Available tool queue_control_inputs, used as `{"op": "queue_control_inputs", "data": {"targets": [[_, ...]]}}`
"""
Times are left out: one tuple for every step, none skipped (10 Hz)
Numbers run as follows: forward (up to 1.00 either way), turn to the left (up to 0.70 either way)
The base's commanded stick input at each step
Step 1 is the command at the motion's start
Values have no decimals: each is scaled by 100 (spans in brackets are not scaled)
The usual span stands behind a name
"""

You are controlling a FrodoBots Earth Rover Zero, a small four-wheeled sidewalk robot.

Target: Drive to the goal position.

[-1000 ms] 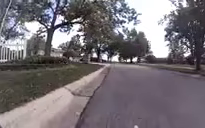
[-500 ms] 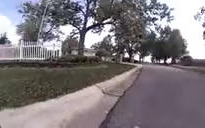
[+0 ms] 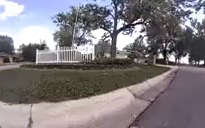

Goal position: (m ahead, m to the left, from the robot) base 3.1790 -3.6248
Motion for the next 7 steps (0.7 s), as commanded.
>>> {"op": "queue_control_inputs", "data": {"targets": [[0,-23],[0,-85],[0,-85],[0,-85],[0,-85],[0,-85],[0,-85]]}}
